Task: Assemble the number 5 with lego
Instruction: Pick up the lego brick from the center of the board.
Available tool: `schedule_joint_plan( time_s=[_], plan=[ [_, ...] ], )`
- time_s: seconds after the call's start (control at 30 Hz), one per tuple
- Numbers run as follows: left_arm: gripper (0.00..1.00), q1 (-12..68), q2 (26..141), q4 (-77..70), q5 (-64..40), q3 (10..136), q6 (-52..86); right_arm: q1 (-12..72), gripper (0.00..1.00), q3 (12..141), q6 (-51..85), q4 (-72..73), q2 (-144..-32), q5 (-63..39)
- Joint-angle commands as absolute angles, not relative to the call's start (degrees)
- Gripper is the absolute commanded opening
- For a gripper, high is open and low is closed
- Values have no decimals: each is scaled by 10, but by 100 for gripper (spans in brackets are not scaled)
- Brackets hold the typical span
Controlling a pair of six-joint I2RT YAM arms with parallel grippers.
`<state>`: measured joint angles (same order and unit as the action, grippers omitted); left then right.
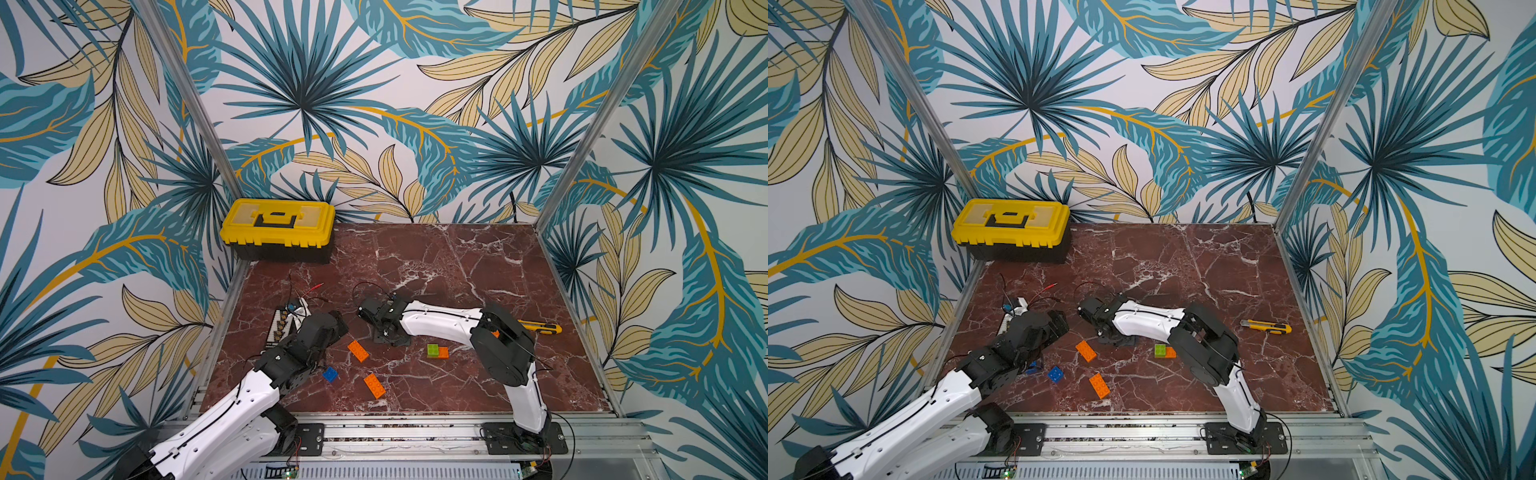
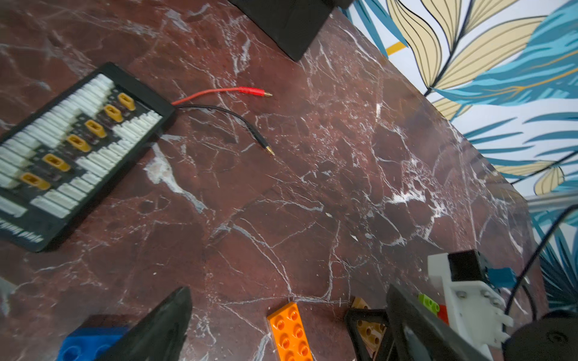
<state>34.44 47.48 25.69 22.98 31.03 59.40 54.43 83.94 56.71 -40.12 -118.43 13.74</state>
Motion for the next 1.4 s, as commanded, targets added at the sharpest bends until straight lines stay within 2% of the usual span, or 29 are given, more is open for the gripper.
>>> schedule_joint_plan(
  time_s=[0.0,0.23,0.3,0.53,0.63,0.77,0.97,1.2,1.37],
  plan=[
    [100,342,497,209,169,297,548,529,65,789,514,-390,-1170,92],
    [100,343,564,193,111,318,534,521,67,779,353,-393,-1162,78],
    [100,344,569,197,114,321,536,521,73,787,345,-407,-1170,82],
    [100,343,555,228,160,318,555,521,89,815,459,-440,-1176,111],
    [100,343,554,226,161,316,556,521,92,819,551,-453,-1176,113],
    [100,343,557,223,161,315,557,522,89,777,623,-391,-1167,102],
    [100,343,556,218,165,310,556,524,83,816,591,-436,-1196,102],
    [100,343,557,213,167,308,556,530,84,848,543,-467,-1207,98],
    [100,343,557,211,167,308,557,529,80,851,537,-479,-1217,94]
  ],
)
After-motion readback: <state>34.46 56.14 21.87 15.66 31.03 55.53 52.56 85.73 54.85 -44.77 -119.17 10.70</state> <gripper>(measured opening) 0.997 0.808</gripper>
